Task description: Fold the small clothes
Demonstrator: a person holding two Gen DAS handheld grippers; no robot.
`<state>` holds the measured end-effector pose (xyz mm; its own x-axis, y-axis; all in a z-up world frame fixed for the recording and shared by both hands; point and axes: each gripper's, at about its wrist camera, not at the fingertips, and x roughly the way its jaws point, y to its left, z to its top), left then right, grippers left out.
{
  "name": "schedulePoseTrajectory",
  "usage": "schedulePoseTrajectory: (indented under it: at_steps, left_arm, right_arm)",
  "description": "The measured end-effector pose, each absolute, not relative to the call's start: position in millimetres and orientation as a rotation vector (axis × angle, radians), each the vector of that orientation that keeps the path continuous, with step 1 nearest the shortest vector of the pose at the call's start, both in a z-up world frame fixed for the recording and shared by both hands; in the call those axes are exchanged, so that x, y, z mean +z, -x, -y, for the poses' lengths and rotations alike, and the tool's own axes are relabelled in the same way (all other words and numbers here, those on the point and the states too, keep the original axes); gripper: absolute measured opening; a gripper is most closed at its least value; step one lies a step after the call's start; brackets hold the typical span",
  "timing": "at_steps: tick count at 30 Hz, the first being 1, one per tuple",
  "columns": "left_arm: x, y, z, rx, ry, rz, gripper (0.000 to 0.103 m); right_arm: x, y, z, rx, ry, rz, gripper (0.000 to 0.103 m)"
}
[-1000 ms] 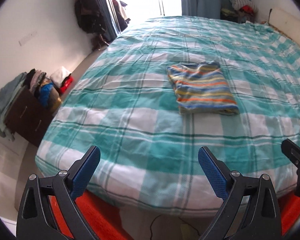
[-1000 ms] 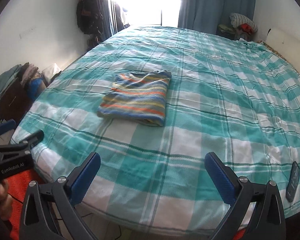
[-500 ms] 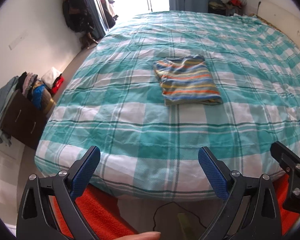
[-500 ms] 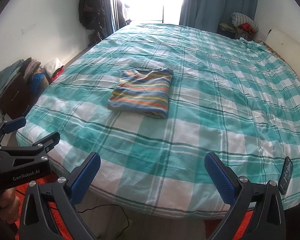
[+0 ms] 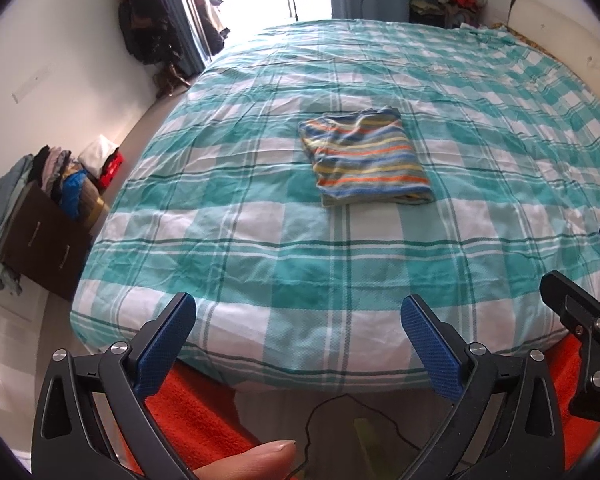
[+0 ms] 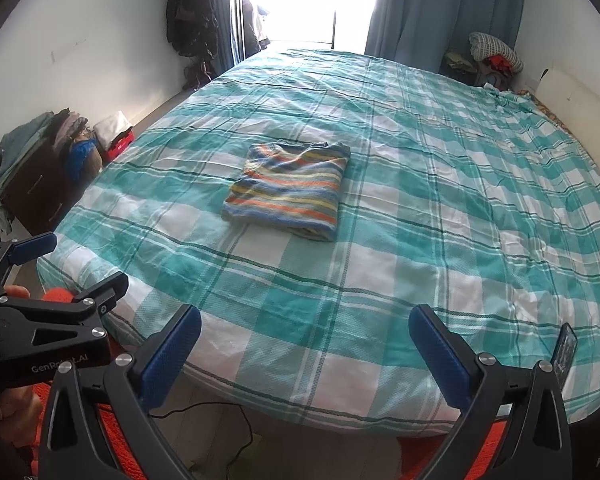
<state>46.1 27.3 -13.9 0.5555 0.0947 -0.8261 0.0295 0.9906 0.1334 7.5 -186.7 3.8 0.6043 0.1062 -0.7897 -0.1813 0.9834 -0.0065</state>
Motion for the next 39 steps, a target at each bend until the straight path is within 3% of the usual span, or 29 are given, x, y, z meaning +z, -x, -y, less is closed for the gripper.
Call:
schedulePoseTrajectory:
  at_steps: [39]
  left_arm:
    - [4, -44, -31, 0.082, -0.114, -0.941, 0.103]
  right_arm:
    - [12, -19, 198, 0.222, -0.009, -0.929, 0.103]
